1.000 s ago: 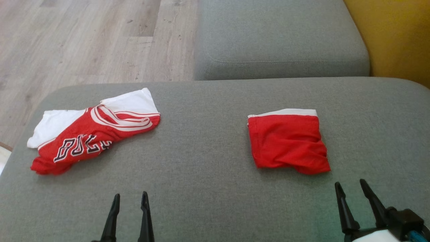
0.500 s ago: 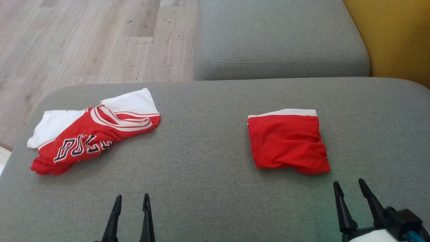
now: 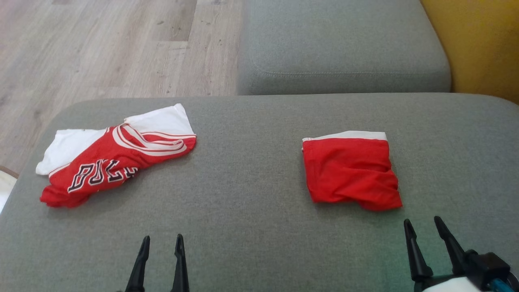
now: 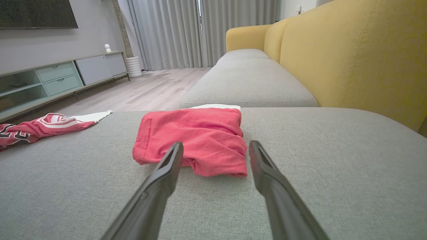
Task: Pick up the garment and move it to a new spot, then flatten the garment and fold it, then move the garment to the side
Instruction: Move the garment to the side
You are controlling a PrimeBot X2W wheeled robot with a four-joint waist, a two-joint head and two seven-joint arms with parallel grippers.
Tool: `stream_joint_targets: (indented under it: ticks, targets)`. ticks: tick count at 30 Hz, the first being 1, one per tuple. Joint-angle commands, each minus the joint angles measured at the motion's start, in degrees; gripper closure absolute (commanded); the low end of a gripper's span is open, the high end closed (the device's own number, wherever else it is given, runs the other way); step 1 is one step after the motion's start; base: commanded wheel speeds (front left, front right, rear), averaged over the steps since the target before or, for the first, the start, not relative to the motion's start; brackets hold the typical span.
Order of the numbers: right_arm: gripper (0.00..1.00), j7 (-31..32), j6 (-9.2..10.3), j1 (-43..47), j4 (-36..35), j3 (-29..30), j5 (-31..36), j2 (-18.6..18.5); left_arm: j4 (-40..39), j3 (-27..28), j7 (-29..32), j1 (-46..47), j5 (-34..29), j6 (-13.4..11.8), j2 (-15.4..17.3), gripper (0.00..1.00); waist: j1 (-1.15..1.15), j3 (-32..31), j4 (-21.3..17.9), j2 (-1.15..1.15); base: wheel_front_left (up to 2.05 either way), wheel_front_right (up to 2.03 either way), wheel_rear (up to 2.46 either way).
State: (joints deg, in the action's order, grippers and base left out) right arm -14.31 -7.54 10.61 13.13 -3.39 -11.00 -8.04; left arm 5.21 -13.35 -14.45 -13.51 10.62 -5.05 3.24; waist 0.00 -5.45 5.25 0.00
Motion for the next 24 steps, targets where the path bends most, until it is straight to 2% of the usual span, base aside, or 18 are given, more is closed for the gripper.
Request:
stream_joint_targets:
  ticks: [1,12,18,24]
  targets:
    - [0.0,-0.69,0.05,-1.86,-1.61,-0.89,0.41,-1.24,-1.93,1.09,-0.55,1.07,0.18,-0.14,-0.35,0.0,0.0,0.12,0.03,0.0,0.0,0.0,0.0]
    - [0.0,-0.69,0.05,-4.48,-0.81,-1.61,-0.6,-3.79,-3.99,-0.09,-0.55,1.4,0.92,-1.44,-0.36,0.0,0.0,4.46,-0.43,0.0,0.0,0.0,0.0]
    - [0.0,-0.69,0.05,-9.99,1.12,-1.63,-1.13,-6.03,-4.33,-0.73,-0.55,3.19,0.73,-1.1,-0.36,0.0,0.0,8.73,0.22,0.0,0.0,0.0,0.0]
    - [0.0,-0.67,0.05,-17.89,6.36,-1.14,-2.23,-8.7,-4.3,-2.58,-0.55,6.78,0.84,-0.58,-0.36,0.0,0.0,13.3,2.37,0.0,0.0,0.0,0.0]
